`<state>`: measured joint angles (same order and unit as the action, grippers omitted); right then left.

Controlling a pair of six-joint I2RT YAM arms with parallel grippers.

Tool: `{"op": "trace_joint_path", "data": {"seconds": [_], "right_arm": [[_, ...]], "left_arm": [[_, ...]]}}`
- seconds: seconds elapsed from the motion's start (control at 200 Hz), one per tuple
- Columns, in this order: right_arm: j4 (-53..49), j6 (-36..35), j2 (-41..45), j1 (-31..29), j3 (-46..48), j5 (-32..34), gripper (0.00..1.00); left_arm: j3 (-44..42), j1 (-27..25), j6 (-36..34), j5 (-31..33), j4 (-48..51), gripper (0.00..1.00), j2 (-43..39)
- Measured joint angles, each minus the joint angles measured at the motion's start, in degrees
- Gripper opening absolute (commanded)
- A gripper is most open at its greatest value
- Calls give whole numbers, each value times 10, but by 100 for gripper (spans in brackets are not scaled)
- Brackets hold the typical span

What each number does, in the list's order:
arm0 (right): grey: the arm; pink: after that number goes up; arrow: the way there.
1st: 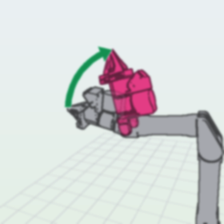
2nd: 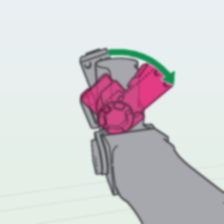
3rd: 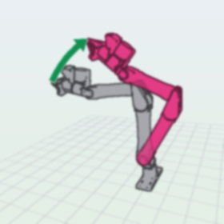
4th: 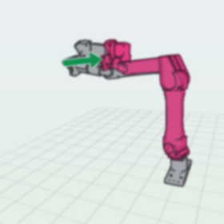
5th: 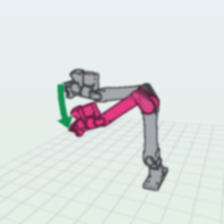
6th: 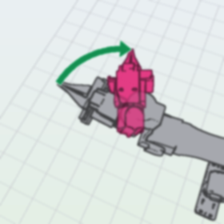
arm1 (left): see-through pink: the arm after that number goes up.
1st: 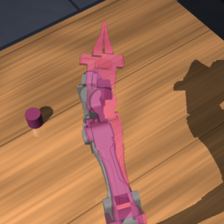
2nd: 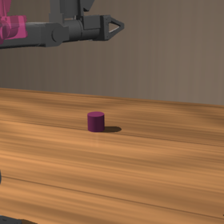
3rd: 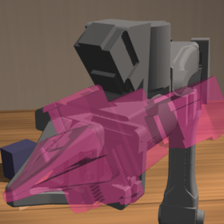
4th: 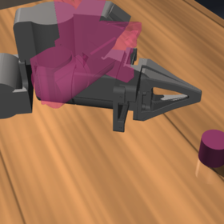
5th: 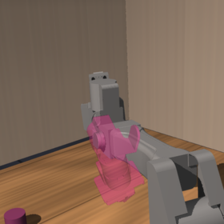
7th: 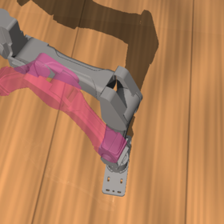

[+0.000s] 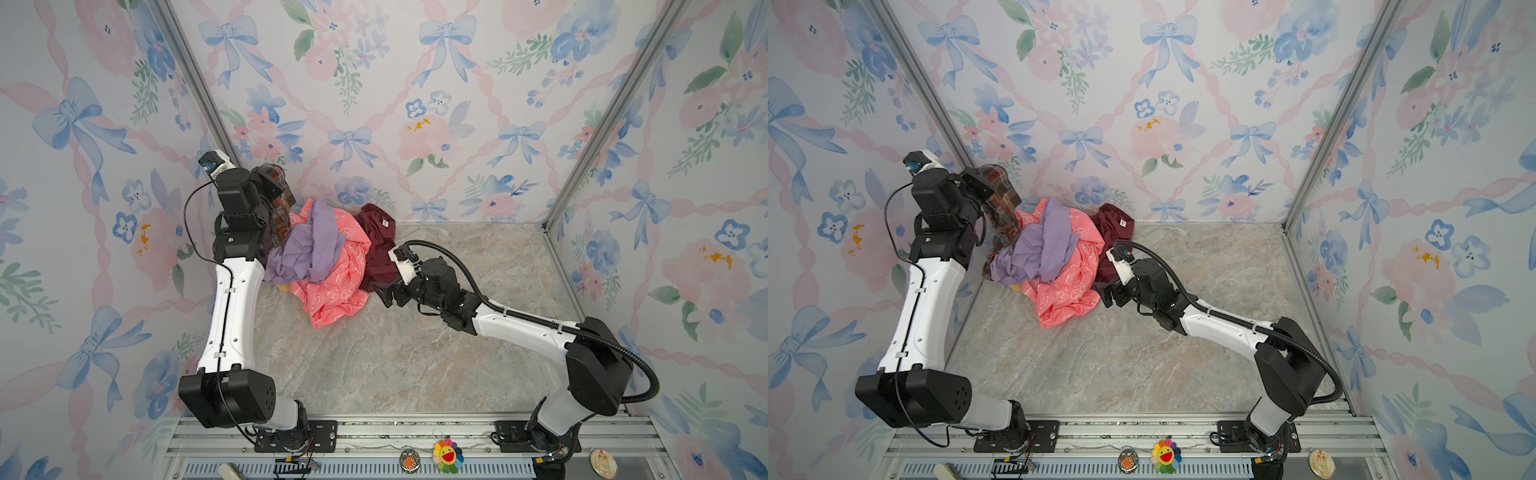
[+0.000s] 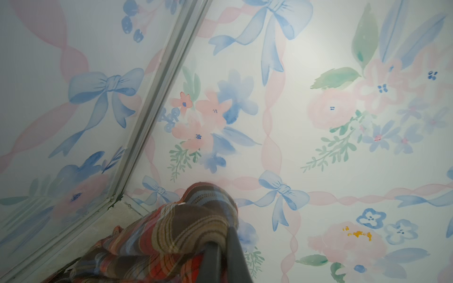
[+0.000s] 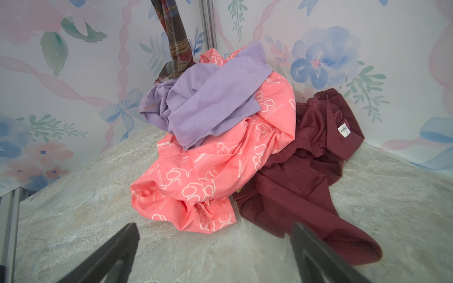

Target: Pick out a specific cloth from the pile

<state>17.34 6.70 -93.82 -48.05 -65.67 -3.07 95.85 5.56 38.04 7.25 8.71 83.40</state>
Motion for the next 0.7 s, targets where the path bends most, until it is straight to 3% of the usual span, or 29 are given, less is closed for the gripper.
{"op": "trace_joint_path", "data": {"seconds": [0.15,0.38,0.7], "right_arm": [[38,8,-46,-12,-77,-3,99],[165,34,-190,-48,-218,27,97],[325,80,-341,-71,-296,84,97]], "left_arm": [[12,-3,-2,-40,2,0,0],[2,-10,-8,-91,4,0,-4],[-139,-31,-37,-145,-2,0,-89]]}}
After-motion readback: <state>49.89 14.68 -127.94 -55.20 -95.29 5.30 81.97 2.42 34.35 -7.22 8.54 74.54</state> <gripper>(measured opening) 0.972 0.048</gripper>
